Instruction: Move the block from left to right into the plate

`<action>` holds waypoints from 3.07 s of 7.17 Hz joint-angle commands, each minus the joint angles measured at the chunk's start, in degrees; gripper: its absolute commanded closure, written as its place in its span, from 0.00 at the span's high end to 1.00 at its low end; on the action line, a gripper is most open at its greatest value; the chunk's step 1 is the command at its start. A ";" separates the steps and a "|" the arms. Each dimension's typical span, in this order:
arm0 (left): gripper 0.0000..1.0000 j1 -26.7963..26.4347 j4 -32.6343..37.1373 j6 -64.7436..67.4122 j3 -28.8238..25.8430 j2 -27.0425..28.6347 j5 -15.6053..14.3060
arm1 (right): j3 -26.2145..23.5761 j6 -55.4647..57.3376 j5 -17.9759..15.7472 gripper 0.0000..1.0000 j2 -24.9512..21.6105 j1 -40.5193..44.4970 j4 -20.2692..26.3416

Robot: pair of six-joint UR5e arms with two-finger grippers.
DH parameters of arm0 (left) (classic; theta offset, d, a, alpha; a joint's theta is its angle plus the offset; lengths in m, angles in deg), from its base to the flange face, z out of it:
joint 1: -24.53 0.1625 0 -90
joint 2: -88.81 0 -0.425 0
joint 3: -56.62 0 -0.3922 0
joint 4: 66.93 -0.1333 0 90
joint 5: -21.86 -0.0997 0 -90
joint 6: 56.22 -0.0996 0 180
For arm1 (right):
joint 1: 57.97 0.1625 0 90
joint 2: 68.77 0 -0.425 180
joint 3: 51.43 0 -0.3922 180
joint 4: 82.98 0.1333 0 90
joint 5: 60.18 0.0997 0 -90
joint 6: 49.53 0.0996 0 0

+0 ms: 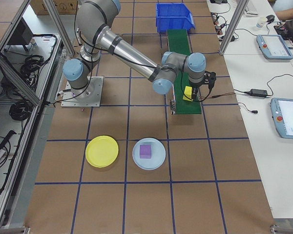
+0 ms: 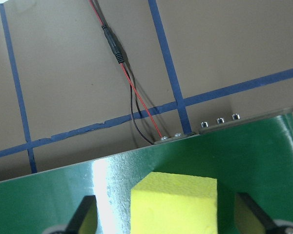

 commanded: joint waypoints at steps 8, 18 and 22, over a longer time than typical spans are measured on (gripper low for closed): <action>1.00 0.05 -0.21 -0.04 0.06 0.03 0.10 | -8.11 -11.15 -15.12 0.23 -11.29 -3.94 6.56; 1.00 -0.03 -0.73 0.14 -0.20 0.12 0.19 | -31.85 -54.69 -17.61 0.30 -21.18 -58.10 9.09; 1.00 0.23 -0.73 0.49 -0.73 0.82 2.02 | -31.06 -53.46 -14.63 1.00 -20.65 -57.85 8.65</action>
